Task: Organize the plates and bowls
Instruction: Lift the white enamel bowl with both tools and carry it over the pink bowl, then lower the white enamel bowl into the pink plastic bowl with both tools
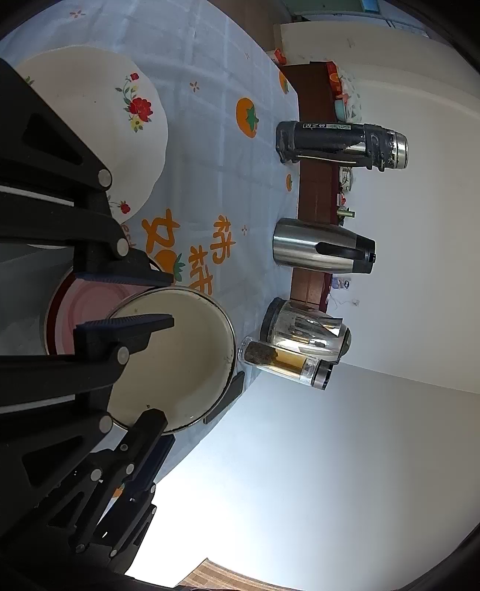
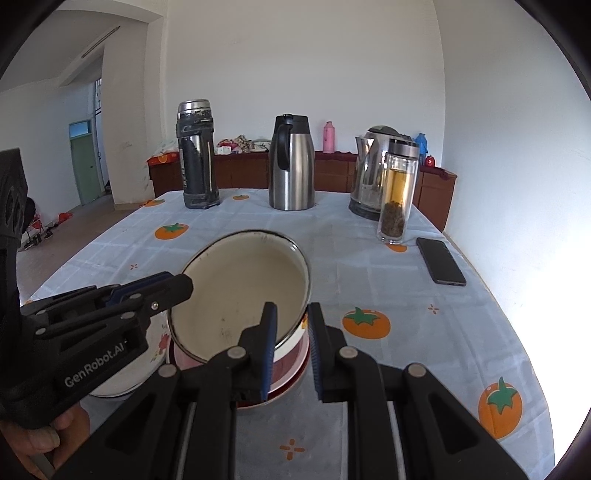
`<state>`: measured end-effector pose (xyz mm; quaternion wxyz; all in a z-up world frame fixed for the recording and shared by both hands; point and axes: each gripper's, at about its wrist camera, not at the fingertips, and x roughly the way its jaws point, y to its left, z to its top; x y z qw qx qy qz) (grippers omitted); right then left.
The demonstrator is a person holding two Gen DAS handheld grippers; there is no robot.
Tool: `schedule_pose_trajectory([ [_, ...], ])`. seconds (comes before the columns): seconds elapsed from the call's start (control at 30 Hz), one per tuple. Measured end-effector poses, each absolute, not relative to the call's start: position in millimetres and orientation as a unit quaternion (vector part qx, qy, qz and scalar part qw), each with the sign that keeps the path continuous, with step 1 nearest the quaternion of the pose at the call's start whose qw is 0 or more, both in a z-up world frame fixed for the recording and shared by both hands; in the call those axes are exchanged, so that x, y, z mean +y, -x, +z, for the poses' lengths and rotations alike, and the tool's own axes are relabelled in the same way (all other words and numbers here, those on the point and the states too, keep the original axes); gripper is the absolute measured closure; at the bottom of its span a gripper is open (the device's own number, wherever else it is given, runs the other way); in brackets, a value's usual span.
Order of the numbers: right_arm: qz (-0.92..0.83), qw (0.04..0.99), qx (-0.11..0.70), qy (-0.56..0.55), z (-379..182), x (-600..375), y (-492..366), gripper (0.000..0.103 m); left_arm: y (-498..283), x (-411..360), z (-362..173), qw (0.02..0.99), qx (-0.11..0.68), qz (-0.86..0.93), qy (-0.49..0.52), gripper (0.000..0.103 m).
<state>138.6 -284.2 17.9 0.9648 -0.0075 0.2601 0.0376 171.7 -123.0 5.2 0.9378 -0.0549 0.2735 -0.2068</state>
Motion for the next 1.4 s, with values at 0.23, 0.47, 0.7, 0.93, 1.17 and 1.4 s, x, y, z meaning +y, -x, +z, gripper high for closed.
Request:
schedule_pose_trajectory([
  [0.23, 0.042, 0.963, 0.266, 0.013, 15.2, -278.7, -143.3, 0.085, -174.6, -118.7, 2.8, 0.938, 0.281, -0.197, 0.056, 0.086],
  [0.47, 0.041, 0.961, 0.274, 0.015, 10.6, -276.8, -147.1, 0.085, -177.2, -118.5, 2.2, 0.937, 0.285, -0.193, 0.056, 0.086],
  [0.7, 0.043, 0.959, 0.281, 0.016, 7.7, -275.0, -150.7, 0.084, -179.0, -116.3, 1.2, 0.937, 0.289, -0.190, 0.059, 0.086],
  [0.93, 0.045, 0.957, 0.287, 0.015, 4.4, -275.1, -153.8, 0.084, -181.3, -117.0, 0.1, 0.936, 0.293, -0.188, 0.056, 0.086],
  [1.17, 0.046, 0.954, 0.295, 0.016, 1.2, -275.7, -156.3, 0.084, -183.0, -119.2, -4.7, 0.934, 0.301, -0.186, 0.049, 0.086],
  [1.4, 0.044, 0.952, 0.303, 0.013, -2.3, -279.4, -154.6, 0.083, -181.9, -124.2, -6.8, 0.932, 0.306, -0.191, 0.038, 0.086],
])
